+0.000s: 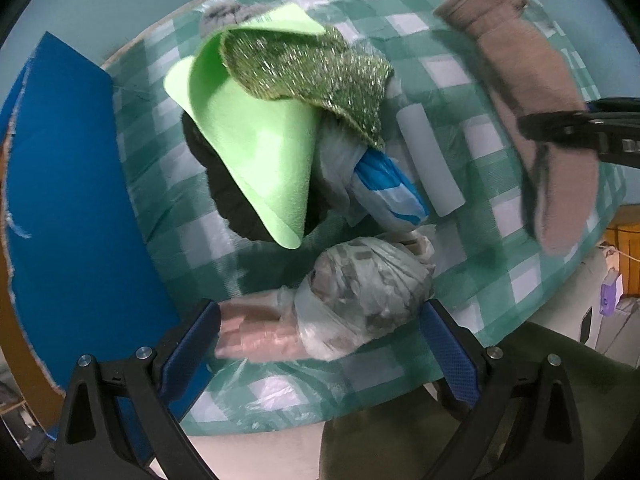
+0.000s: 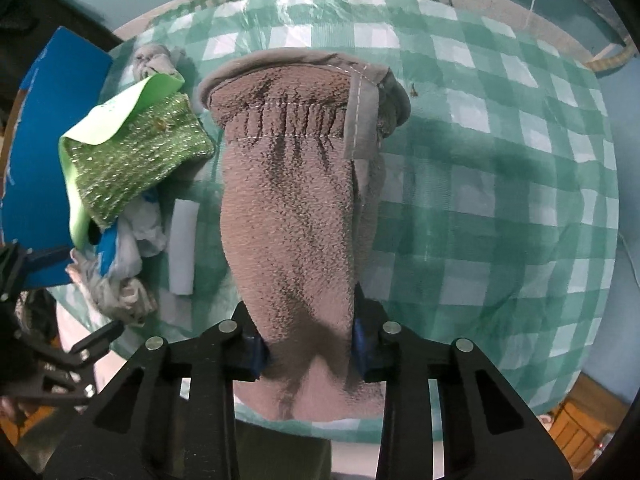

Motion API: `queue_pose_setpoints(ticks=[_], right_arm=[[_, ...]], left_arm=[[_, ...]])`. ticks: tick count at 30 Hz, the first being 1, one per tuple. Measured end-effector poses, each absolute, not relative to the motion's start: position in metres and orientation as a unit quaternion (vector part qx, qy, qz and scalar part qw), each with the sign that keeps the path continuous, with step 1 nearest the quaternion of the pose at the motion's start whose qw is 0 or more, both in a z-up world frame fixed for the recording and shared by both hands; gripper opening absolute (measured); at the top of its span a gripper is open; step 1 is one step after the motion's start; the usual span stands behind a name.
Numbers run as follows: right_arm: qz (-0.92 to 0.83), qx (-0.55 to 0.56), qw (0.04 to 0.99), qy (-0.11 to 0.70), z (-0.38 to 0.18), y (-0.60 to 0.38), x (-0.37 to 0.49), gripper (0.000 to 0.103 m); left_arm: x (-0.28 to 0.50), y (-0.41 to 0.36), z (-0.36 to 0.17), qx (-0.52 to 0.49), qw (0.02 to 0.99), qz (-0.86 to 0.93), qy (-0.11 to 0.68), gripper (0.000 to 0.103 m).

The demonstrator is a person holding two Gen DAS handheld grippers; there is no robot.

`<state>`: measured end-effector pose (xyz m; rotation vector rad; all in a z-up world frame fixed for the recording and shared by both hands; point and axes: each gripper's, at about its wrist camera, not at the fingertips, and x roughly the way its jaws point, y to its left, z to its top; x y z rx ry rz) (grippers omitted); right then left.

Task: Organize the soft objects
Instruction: 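Grasp the brown fleece mitten with the right gripper while the left grasps the plastic-wrapped bundle, then lift the mitten with the right gripper while the left carries the bundle toward the box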

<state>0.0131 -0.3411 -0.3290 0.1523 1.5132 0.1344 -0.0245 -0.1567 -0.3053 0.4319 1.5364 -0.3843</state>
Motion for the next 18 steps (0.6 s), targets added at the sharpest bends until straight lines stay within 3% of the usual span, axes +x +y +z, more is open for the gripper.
queue_pose_setpoints(ticks=[11,18], right_arm=[[0.061,0.081,0.74,0.665,-0.29,-0.328,0.001,0.031],[0.064,0.069,0.753,0.651,-0.267,-0.334,-0.014,0.031]], left_arm=[[-0.007,-0.158,-0.337,0.176,0.663,-0.165,0.708,0.1],[-0.017,-0.155,-0.344,0.173,0.664,-0.181,0.704,0.085]])
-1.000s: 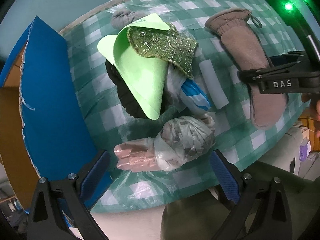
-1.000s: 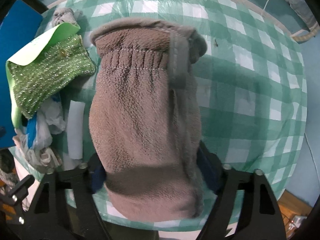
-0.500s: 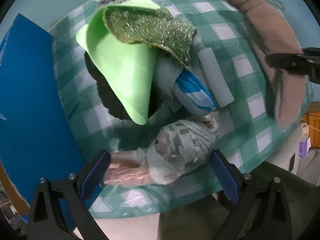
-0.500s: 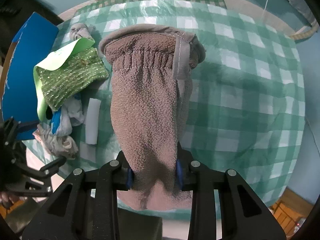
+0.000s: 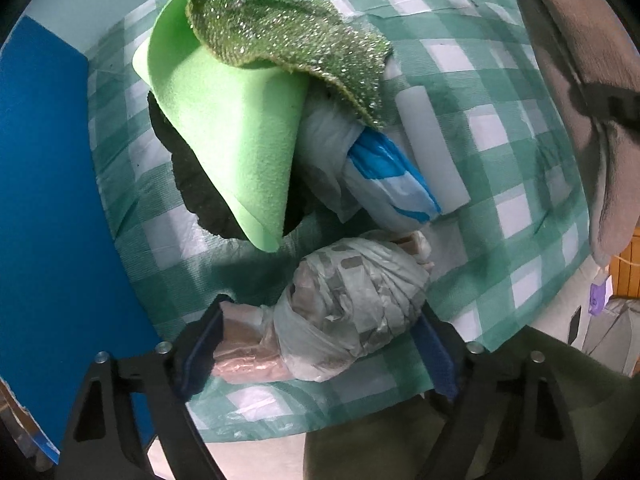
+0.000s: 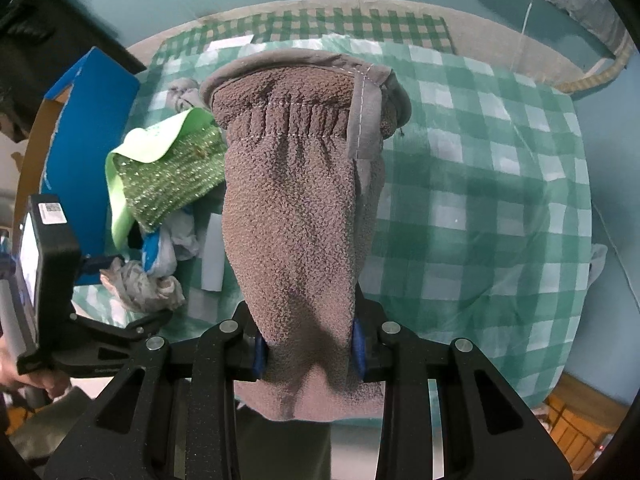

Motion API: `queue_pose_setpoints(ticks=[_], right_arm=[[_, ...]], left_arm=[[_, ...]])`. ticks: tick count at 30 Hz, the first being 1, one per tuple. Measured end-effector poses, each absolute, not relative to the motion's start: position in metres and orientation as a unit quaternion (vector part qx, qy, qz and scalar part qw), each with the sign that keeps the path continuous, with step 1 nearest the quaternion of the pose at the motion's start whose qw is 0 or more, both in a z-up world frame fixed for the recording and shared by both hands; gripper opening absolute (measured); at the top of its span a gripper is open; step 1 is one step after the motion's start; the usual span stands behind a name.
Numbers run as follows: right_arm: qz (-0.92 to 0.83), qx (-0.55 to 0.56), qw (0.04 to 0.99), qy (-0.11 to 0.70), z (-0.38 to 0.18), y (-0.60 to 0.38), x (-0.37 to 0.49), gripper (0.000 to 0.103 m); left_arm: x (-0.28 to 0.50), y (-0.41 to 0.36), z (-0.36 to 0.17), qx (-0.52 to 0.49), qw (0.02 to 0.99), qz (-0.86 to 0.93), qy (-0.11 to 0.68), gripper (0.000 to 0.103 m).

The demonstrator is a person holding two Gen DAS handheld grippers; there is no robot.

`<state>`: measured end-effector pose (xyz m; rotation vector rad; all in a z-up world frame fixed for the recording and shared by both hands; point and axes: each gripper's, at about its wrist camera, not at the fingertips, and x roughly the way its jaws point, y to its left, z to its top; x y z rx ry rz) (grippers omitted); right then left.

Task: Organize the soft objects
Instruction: 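Lift the mitten with the right gripper while the left carries the bundle toward the box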

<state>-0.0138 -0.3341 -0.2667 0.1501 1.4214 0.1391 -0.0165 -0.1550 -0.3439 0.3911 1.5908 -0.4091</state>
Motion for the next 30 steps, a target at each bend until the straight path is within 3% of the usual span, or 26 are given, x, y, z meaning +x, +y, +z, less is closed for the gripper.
queue_pose_setpoints(ticks=[8,30], right_arm=[[0.065,0.073,0.761,0.641,-0.243,-0.345,-0.018,0.031],[0.08,0.049,0.781,0.618,-0.187,-0.329,-0.001,0.031]], left_arm=[[-0.035,-0.162,-0.323,0.2,0.668,-0.206,0.687,0.077],[-0.028,-0.122,-0.192,0.118,0.756,-0.187,0.616,0.075]])
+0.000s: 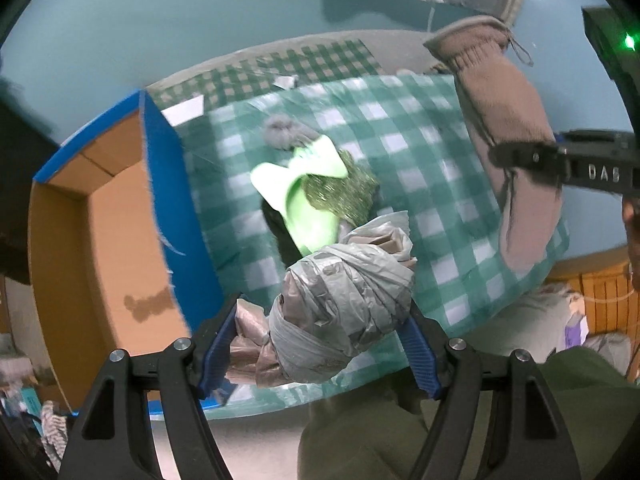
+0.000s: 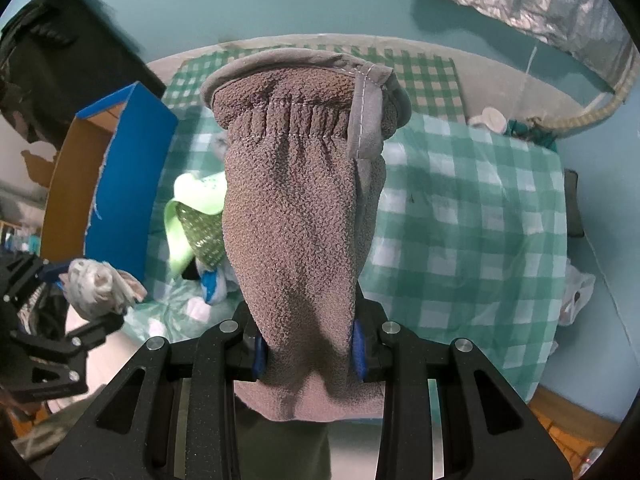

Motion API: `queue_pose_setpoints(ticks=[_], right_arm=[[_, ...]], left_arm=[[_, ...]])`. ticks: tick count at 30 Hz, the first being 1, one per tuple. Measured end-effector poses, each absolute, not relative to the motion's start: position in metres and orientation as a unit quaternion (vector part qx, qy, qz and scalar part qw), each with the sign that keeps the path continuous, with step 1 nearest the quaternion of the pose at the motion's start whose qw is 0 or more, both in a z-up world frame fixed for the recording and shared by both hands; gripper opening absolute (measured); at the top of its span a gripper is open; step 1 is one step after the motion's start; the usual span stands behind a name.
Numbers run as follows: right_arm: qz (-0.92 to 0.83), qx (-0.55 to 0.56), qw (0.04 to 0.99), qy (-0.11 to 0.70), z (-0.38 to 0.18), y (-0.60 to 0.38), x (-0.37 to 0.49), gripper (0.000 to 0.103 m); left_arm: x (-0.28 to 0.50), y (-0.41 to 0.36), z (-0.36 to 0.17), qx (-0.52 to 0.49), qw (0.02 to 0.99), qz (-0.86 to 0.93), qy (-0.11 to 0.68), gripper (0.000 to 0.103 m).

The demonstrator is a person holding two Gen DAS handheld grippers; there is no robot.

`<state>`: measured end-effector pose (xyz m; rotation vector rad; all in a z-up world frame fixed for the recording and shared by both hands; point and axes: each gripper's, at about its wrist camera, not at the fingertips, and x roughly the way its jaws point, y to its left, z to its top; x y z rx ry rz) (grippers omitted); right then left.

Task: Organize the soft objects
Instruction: 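Lift the mitten with the right gripper while the left carries the bundle toward the box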

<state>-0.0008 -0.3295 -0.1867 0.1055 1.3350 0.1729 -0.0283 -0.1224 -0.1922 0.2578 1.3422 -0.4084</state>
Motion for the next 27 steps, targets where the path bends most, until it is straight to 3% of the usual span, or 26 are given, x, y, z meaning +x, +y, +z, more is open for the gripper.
queue_pose_setpoints(ticks=[27], right_arm=[[0.163,-0.002,0.796,0.582,-0.137,-0.237,0.048,0.031]], left_arm=[[0.003,-0.01,-0.14,0.002,0.805,-0.062,0.59,0.075]])
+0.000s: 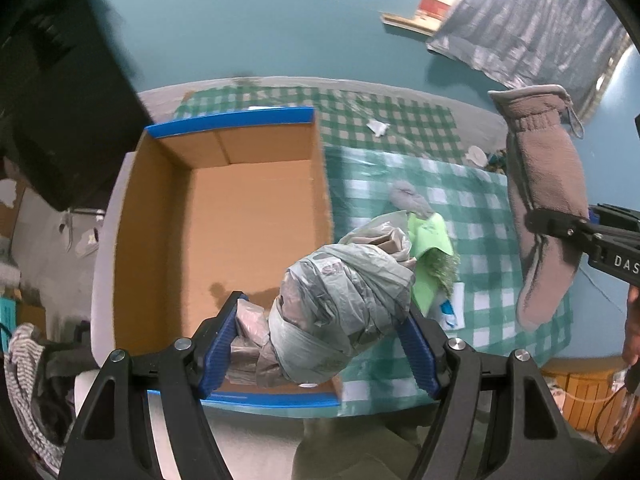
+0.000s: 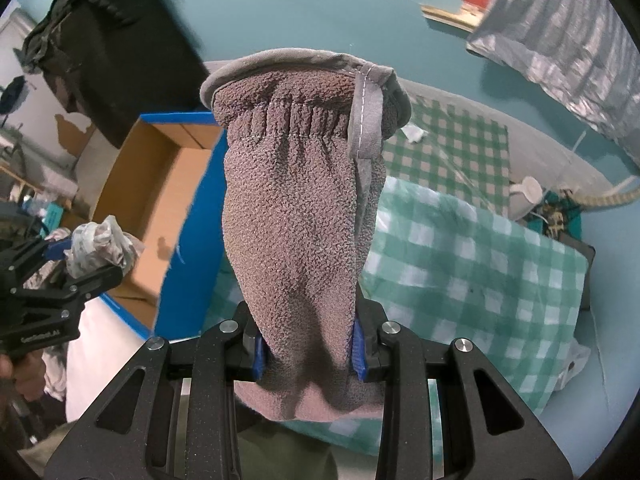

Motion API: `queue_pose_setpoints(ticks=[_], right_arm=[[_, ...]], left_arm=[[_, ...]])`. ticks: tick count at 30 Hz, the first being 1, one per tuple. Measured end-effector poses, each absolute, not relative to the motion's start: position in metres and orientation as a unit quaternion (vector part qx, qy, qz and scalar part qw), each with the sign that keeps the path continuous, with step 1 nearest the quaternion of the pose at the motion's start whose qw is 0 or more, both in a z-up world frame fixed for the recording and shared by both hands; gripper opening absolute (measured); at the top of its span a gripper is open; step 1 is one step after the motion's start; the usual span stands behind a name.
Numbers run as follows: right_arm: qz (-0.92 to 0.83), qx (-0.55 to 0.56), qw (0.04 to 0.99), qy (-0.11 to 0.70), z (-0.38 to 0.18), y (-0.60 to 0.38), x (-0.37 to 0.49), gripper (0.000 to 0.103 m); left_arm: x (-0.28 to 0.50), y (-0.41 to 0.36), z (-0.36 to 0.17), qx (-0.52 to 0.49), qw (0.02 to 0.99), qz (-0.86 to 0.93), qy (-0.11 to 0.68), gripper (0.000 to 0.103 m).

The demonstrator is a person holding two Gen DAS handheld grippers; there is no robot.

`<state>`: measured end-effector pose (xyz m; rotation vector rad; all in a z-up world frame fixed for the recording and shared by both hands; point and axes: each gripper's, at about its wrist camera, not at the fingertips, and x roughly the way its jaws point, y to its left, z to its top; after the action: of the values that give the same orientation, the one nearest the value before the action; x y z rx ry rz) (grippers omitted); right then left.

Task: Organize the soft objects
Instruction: 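Lift the mitten with the right gripper while the left carries the bundle toward the box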

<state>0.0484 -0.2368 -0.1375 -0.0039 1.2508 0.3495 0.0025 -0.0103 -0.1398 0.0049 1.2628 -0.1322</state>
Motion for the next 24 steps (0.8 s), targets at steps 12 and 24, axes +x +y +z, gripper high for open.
queue_pose_setpoints(ticks=[12,24], right_arm=[[0.21,-0.026,0.794,0.57,-0.127,-0.182,0.072,0.031],[0.257,-0.045,0.778,0.571,-0.133,-0.119,0.094,0.031]], left_arm=[[0.01,0.039,-0.136,-0.03,0.812,-0.013,0.583,0.075],[0.015,0.075,-0.143,-0.05,0.81,0.022,0.584,0.075]])
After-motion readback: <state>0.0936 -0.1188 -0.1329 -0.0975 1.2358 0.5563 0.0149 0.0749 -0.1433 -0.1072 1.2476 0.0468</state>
